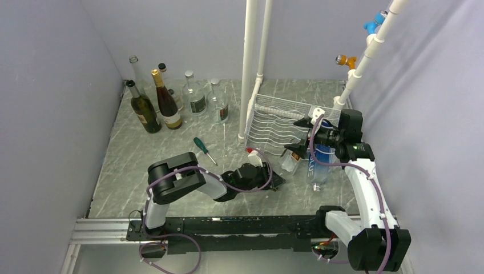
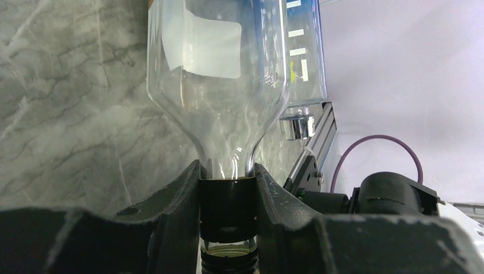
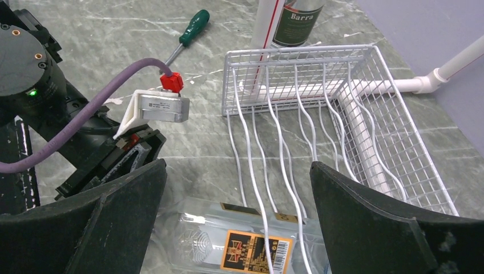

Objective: Take the wine bottle off the wine rack
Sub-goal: Pick up the wine bottle from the wine rack.

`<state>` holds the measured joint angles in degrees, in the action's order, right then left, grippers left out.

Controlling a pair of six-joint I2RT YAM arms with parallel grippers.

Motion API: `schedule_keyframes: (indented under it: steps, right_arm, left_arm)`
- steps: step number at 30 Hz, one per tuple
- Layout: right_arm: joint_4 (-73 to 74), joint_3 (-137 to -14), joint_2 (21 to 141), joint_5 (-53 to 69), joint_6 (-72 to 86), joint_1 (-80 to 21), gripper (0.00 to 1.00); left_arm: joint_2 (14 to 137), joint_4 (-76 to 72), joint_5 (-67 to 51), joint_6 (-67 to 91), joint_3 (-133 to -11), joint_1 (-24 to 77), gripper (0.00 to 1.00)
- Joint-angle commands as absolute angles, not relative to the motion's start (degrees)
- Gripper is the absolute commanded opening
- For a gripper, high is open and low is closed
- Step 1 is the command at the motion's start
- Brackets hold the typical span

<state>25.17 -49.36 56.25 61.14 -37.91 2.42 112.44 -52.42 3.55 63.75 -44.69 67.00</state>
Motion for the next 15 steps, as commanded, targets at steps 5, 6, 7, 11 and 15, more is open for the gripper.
schedule_keyframes:
  steps: [5,6,7,11,15]
  right_arm:
    - [23.5,-49.0,55.7,63.4,-37.9,2.9,1.0]
    - [23.5,-49.0,55.6,63.5,-37.8,2.9,1.0]
    - [23.5,-49.0,55.7,63.4,-37.8,2.9,1.0]
    - [23.3,-48.9,55.7,63.6,-37.7,2.9,1.0]
    - [23.3,-48.8,55.7,63.6,-37.7,3.0,1.0]
  left_arm:
    - [104.5,-59.2,0.5,65.4,-41.3,67.7,0.0]
    - [103.8,-58.8,0.5,65.2,-40.8,67.8,0.0]
    - [103.1,-58.4,0.5,65.1,-40.4,67.8,0.0]
    - [100.9,-57.2,0.5,65.0,-38.9,68.0,0.0]
    - [99.8,-56.7,0.5,65.5,-37.6,68.1,0.0]
